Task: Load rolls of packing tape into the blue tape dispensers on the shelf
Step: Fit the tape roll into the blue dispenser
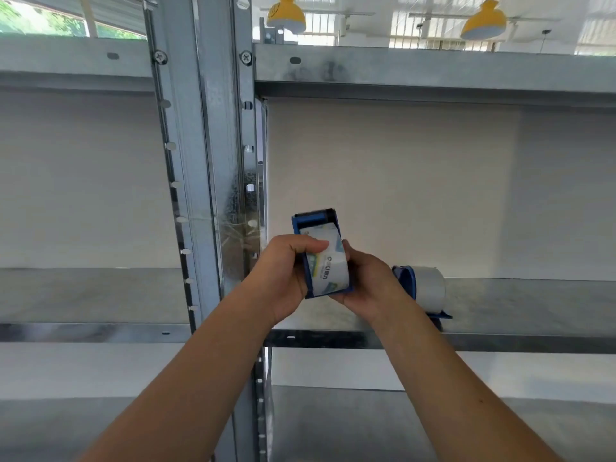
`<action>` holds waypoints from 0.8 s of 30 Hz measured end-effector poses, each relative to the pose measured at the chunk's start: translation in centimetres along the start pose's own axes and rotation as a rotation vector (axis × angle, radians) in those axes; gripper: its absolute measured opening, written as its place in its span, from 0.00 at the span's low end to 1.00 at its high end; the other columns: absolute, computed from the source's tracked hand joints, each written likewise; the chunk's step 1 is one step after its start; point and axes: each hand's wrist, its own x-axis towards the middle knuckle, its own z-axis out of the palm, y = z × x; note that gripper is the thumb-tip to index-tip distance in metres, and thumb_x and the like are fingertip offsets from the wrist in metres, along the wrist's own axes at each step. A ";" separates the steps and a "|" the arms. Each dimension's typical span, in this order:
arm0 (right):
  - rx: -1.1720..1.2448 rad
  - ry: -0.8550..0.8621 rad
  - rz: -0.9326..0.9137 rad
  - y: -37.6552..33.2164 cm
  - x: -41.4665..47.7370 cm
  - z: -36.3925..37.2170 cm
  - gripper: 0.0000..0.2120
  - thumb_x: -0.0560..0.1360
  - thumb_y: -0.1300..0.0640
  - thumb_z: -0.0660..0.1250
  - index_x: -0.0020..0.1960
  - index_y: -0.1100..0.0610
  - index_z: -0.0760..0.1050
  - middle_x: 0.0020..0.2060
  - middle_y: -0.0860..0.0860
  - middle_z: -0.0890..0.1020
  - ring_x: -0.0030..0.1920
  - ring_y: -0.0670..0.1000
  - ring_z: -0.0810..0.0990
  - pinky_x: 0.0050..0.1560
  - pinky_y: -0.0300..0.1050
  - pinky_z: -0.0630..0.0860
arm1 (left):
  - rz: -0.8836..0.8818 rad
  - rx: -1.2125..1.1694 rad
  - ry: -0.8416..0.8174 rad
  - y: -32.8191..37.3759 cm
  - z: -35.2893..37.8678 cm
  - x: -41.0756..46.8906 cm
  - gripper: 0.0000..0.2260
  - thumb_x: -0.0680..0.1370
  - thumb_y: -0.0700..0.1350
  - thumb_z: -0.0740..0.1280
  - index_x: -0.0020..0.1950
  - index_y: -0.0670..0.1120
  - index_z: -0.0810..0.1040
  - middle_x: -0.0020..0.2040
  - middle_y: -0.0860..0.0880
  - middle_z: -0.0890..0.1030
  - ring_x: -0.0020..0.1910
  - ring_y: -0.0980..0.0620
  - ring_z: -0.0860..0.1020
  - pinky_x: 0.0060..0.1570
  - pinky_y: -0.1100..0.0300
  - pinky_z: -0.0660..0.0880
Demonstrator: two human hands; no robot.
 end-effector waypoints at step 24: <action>-0.699 0.255 0.248 1.4 -0.4 0.4 0.15 0.82 0.60 0.57 0.63 0.65 0.77 0.47 0.64 0.81 0.39 0.63 0.84 0.40 0.56 0.87 | 0.174 0.493 0.512 -6.4 -1.8 6.3 0.22 0.77 0.63 0.61 0.44 0.44 0.75 0.40 0.42 0.78 0.39 0.46 0.78 0.40 0.52 0.74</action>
